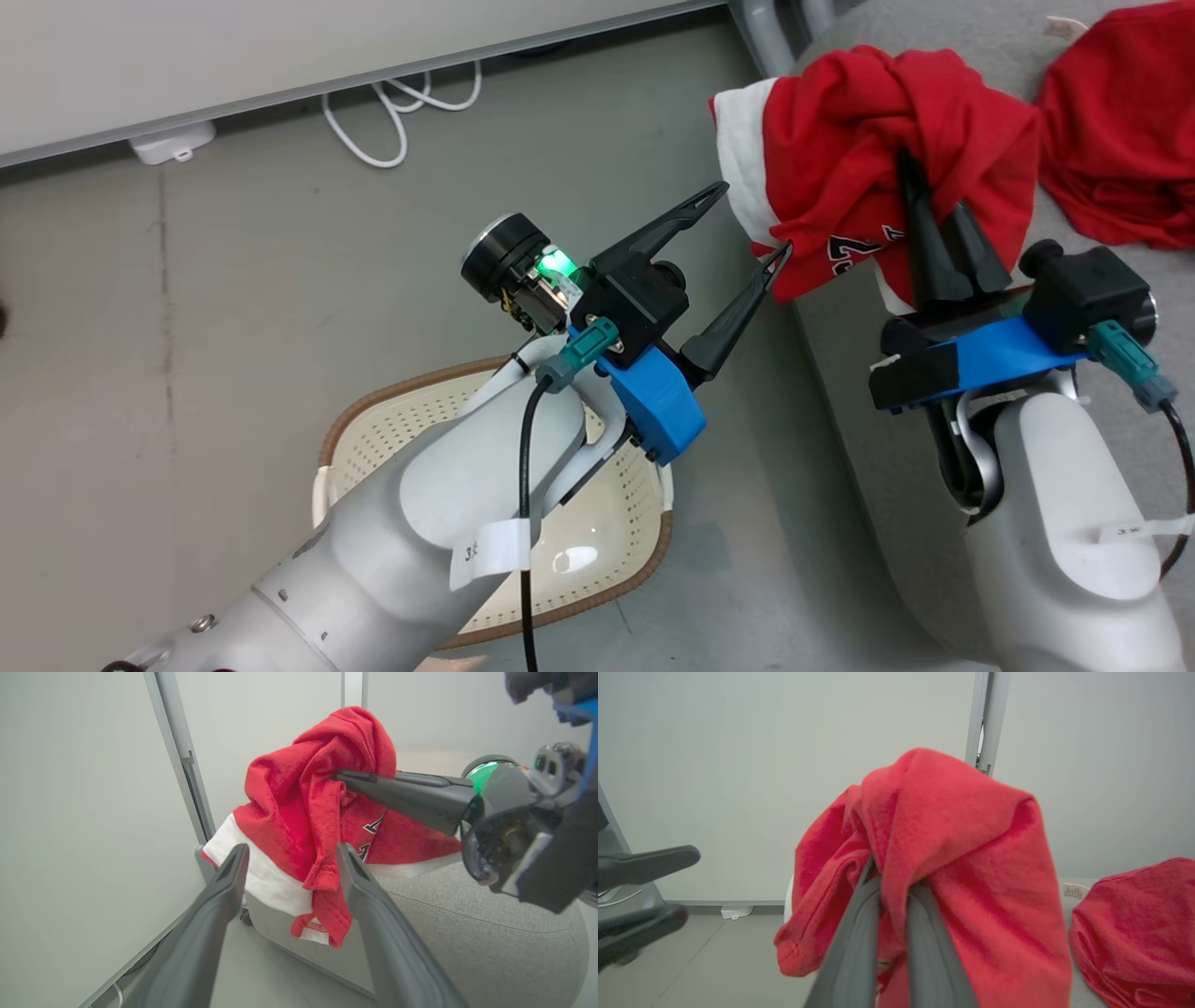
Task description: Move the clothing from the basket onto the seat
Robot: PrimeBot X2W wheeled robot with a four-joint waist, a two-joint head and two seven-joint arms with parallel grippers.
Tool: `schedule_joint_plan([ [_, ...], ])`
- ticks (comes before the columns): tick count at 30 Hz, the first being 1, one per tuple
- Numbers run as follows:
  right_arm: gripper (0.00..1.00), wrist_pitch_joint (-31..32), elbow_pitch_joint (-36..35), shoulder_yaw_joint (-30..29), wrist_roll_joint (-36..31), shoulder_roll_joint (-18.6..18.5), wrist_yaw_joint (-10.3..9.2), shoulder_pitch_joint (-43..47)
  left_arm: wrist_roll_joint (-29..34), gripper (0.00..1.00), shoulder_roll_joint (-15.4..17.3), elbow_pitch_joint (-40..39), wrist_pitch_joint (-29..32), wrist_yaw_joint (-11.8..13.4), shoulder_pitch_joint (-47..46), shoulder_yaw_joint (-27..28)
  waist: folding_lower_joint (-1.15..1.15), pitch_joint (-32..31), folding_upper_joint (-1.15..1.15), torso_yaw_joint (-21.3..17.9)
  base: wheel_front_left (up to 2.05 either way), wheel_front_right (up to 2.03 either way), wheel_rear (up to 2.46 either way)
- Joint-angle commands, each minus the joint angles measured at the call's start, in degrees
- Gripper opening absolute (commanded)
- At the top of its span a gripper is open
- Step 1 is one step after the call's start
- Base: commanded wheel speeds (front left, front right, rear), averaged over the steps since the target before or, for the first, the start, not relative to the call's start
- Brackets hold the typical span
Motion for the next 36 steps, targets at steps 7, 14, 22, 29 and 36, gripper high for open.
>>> schedule_joint_plan([
  [7,0.0,0.0,-3.0,-4.3,-0.8,0.0,0.01,2.6,0.6,1.0,0.8,-0.1,0.3,0.0,-0.9,-1.0,0.0,1.2,0.0,-4.7,0.0,0.0,0.0],
  [14,0.0,0.0,-5.2,-7.8,-0.4,-0.1,0.01,4.4,0.9,1.0,0.8,-0.3,1.0,-0.4,-0.6,-2.4,0.0,1.9,0.0,-8.2,0.0,0.0,0.0],
  [22,0.0,0.0,-7.1,-11.3,-0.6,0.0,0.01,6.9,1.2,1.0,0.5,-0.7,1.2,-0.5,0.1,-4.2,0.0,2.8,0.0,-10.7,0.0,0.0,0.0],
  [29,0.0,0.0,-8.4,-13.4,-1.7,-0.1,0.01,8.9,1.3,1.0,0.3,-0.9,1.3,-0.5,0.4,-5.2,0.0,3.3,0.0,-11.2,0.0,0.0,0.0],
  [36,0.0,0.0,-9.2,-13.7,-1.4,-0.1,0.01,9.6,1.2,1.0,0.5,-1.1,1.1,-0.3,0.0,-5.5,0.0,3.5,0.0,-11.4,0.0,0.0,0.0],
])
